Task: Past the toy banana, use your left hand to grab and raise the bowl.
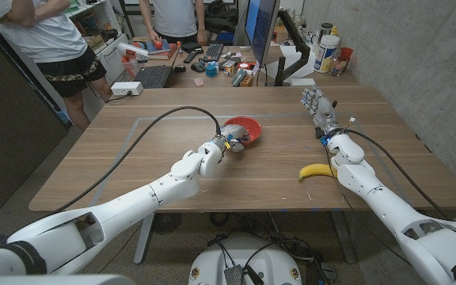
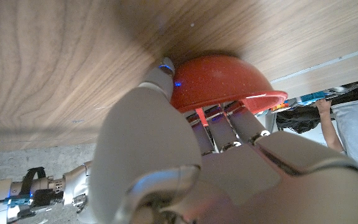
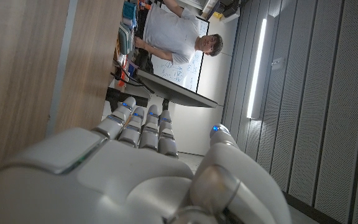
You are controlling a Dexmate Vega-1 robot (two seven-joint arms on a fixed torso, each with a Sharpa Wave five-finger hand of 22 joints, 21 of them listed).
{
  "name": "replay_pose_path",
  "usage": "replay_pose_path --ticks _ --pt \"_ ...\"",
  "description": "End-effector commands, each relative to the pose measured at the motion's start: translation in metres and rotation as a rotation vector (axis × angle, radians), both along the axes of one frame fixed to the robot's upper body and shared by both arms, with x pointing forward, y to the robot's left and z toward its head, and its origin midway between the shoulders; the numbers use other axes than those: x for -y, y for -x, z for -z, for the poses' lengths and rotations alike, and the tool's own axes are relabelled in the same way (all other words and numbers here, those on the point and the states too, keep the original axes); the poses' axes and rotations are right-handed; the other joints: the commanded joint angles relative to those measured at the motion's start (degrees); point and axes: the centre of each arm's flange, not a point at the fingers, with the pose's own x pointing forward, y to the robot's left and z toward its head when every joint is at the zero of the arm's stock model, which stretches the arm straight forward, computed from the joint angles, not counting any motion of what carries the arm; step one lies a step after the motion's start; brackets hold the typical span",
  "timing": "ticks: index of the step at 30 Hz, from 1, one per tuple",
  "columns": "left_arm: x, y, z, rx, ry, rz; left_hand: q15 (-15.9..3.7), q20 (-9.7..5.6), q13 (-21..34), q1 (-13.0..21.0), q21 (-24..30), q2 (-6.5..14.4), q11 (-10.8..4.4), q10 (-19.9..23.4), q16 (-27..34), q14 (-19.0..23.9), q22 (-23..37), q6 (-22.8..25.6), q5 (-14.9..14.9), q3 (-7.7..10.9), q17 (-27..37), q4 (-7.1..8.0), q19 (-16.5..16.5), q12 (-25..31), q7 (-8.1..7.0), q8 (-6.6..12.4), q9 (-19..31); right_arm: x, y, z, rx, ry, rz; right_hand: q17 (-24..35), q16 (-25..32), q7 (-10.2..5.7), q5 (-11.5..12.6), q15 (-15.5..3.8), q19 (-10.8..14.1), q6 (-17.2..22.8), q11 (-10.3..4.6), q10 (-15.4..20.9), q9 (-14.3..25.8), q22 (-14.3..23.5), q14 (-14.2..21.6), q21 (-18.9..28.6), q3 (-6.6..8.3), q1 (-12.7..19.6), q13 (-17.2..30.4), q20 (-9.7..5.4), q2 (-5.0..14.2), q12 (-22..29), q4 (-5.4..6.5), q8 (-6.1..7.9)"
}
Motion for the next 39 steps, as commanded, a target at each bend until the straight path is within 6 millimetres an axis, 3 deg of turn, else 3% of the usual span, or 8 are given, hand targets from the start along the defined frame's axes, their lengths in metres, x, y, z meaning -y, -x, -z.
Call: replay_pose_path --ticks 1,39 --pt "0.004 0.013 -0.016 0.041 0.001 0.008 -8.25 -3.71 0.2 1.8 0.3 2.8 -0.19 0.1 0.0 5.0 0.2 0.9 0.3 0.07 3.4 0.53 1.1 -0.3 0.04 0.2 0.9 0.002 0.003 0.0 0.007 -0.005 0.008 0.4 0.3 0.04 0.2 0.04 0.4 0.0 -0.24 0.5 0.3 0.2 0.6 -0.2 -0.23 -0.4 0.1 -0.02 -0.14 0.0 0.03 0.2" --pt "0.005 0.028 -0.041 0.105 0.021 -0.007 -8.31 -3.41 1.4 1.6 0.3 2.8 -0.12 1.2 -0.3 5.8 0.1 1.8 0.4 -0.16 4.0 0.66 1.4 -0.5 -0.05 0.57 1.0 0.007 0.009 -0.002 0.017 -0.001 0.013 0.4 0.3 -0.02 0.3 0.09 0.4 -0.1 -0.24 0.4 0.3 0.2 0.7 -0.2 -0.38 -0.5 0.1 0.0 -0.16 0.0 -0.01 0.21"
